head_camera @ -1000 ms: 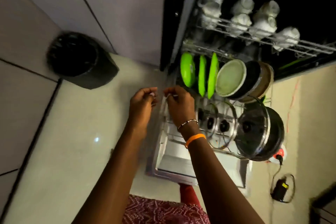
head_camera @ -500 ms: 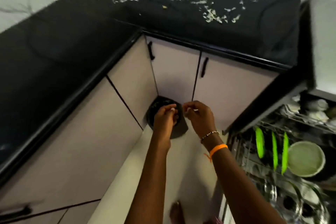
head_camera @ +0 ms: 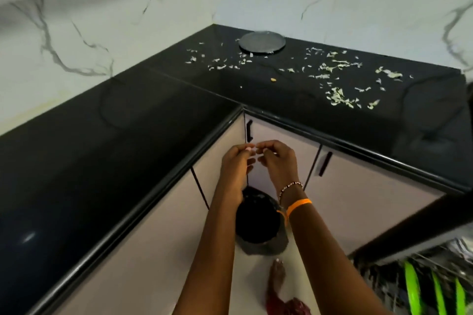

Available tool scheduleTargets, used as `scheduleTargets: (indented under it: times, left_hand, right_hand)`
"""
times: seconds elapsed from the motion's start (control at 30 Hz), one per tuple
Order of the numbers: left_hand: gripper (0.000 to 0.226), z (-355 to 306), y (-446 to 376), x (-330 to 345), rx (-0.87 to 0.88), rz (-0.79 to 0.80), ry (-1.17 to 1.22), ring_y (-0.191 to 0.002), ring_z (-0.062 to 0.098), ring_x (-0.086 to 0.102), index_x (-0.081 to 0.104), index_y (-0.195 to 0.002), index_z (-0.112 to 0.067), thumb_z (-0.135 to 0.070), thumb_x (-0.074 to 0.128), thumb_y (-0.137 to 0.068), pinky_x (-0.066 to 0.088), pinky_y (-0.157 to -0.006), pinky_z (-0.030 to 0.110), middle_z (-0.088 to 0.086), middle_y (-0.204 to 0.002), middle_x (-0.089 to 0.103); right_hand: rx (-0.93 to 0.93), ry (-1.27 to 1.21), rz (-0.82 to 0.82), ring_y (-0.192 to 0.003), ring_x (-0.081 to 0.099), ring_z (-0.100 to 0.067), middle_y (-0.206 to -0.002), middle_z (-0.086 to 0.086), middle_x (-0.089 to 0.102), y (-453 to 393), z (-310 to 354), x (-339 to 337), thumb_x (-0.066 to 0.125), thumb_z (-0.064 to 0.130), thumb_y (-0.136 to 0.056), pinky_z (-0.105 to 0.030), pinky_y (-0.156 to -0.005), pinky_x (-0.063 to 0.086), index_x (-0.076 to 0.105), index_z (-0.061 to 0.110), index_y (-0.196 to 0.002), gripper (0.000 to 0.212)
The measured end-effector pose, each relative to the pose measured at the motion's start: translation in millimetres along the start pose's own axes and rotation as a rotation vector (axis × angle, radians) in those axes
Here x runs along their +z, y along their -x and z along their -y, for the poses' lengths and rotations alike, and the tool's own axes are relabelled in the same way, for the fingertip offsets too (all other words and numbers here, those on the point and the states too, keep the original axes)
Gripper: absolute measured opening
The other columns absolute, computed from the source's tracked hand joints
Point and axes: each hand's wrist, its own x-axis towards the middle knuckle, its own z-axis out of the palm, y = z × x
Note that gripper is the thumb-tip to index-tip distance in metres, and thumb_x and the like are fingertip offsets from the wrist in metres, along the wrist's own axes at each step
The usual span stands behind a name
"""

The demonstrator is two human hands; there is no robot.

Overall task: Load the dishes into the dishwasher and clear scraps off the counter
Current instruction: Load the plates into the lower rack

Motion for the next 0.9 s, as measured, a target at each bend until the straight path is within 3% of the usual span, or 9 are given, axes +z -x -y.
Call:
scheduleTargets:
  times: [0.13,0.27,0.4,0.6,0.8,0.9]
  left_hand:
    - [0.022,-30,-68,15,-0.005,-0.031,-0.050,-0.089,0.009,0.057,0.060,-0.111,-0.012,-0.015,0.046,-0.095,0.046,-0.072,0.020,0.003,-0.103,0.061]
    - [0.017,-51,-132,26,-0.032,-0.074,-0.049,-0.084,0.007,0.058,0.060,-0.099,-0.021,-0.014,0.044,-0.095,0.044,-0.065,0.020,-0.002,-0.094,0.060]
    - [0.021,-55,-172,25,-0.025,-0.049,-0.057,-0.091,0.007,0.058,0.059,-0.097,-0.027,-0.015,0.042,-0.096,0.043,-0.069,0.019,0.000,-0.103,0.060]
    - [0.021,-86,-255,30,-0.087,-0.064,-0.016,-0.093,0.012,0.057,0.058,-0.109,-0.019,-0.014,0.042,-0.096,0.048,-0.082,0.026,0.003,-0.105,0.059]
    - [0.024,-117,-332,38,-0.085,0.018,0.011,-0.088,0.011,0.058,0.056,-0.116,-0.015,-0.013,0.043,-0.095,0.047,-0.076,0.023,0.001,-0.098,0.060]
    - [0.025,-126,-353,45,-0.095,0.079,-0.023,-0.092,0.012,0.057,0.055,-0.118,-0.015,-0.015,0.042,-0.096,0.047,-0.082,0.026,0.001,-0.100,0.060]
  right_hand:
    - [-0.001,0.009,0.009,-0.079,0.059,-0.014,-0.093,-0.010,0.063,-73,8,17,0.044,-0.004,-0.091,-0.015,-0.064,0.048,0.063,0.000,-0.094,0.020]
    - [-0.002,0.015,0.032,-0.074,0.057,-0.008,-0.084,0.002,0.059,-143,12,32,0.043,-0.004,-0.091,-0.015,-0.064,0.050,0.062,0.006,-0.090,0.022]
    - [0.038,0.012,0.002,-0.080,0.058,-0.010,-0.083,0.004,0.059,-190,9,44,0.042,-0.004,-0.091,-0.025,-0.079,0.052,0.063,0.011,-0.087,0.025]
    - [0.090,-0.014,-0.015,-0.075,0.057,-0.007,-0.081,0.004,0.059,-260,19,67,0.041,-0.004,-0.092,-0.020,-0.072,0.050,0.063,0.006,-0.090,0.024]
    - [0.093,0.028,-0.012,-0.068,0.055,-0.009,-0.076,0.001,0.059,-327,29,80,0.040,-0.005,-0.091,-0.018,-0.066,0.047,0.064,0.001,-0.094,0.024]
    - [0.119,0.037,-0.058,-0.064,0.054,-0.009,-0.074,0.001,0.059,-350,27,81,0.040,-0.005,-0.091,-0.018,-0.063,0.046,0.064,0.001,-0.093,0.025]
